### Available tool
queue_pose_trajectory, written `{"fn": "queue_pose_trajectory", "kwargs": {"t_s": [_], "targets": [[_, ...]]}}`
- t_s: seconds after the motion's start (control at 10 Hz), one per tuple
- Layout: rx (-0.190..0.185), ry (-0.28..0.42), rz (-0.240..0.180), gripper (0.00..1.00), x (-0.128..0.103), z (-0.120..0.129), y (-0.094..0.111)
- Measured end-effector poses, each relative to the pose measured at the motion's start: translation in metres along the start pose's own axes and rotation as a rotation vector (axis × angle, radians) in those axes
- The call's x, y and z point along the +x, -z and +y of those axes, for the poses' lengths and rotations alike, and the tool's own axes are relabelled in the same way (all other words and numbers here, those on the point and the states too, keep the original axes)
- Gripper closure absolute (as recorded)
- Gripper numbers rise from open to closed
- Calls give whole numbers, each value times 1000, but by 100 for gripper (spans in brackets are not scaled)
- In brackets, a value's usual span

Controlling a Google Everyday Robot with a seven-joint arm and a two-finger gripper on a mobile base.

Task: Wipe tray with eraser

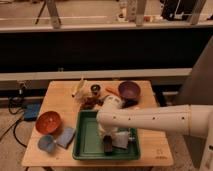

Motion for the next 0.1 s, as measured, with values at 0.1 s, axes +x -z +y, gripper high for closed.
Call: {"fn": "queue_pose_trajectory", "kwargs": {"t_s": [0.1], "targets": [[-6,29,4,98,-7,-11,6]]}}
